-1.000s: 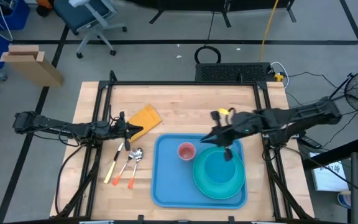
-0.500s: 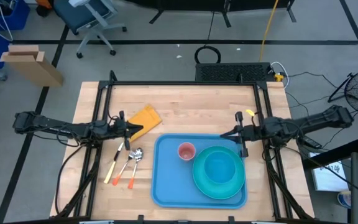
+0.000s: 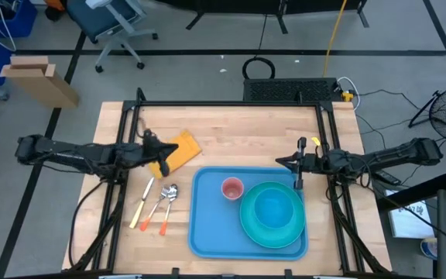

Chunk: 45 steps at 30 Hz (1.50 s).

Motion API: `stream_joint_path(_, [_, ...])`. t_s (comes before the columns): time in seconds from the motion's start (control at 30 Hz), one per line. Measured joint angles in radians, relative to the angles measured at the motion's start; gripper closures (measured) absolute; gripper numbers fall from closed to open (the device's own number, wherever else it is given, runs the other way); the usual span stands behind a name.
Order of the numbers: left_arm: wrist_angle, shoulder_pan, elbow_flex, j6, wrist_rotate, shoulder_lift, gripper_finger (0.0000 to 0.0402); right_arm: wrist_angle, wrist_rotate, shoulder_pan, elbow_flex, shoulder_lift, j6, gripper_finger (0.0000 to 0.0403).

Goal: Set up tray
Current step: Put the napkin on top of the tray

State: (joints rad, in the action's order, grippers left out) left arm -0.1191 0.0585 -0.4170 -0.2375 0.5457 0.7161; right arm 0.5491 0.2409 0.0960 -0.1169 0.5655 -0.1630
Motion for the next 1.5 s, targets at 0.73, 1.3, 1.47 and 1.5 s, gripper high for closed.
stream_joint_path(0.73, [-0.375, -0.063, -0.317, -0.032, -0.161, 0.724, 0.0150, -0.037, -0.007, -0.012, 0.000, 0.000, 0.047, 0.0403])
stream_joint_path(1.3, [-0.324, -0.148, -0.318, 0.033, -0.156, 0.871, 0.0174, -0.041, -0.007, -0.012, 0.000, 0.000, 0.046, 0.0403])
stream_joint_path(1.47, [-0.330, -0.169, -0.322, 0.033, -0.165, 0.902, 0.0176, -0.046, -0.007, -0.012, 0.000, 0.000, 0.046, 0.0403])
stream_joint_path(1.5, [-0.330, -0.170, -0.323, 0.033, -0.165, 0.909, 0.0176, -0.046, -0.007, -0.012, 0.000, 0.000, 0.047, 0.0403])
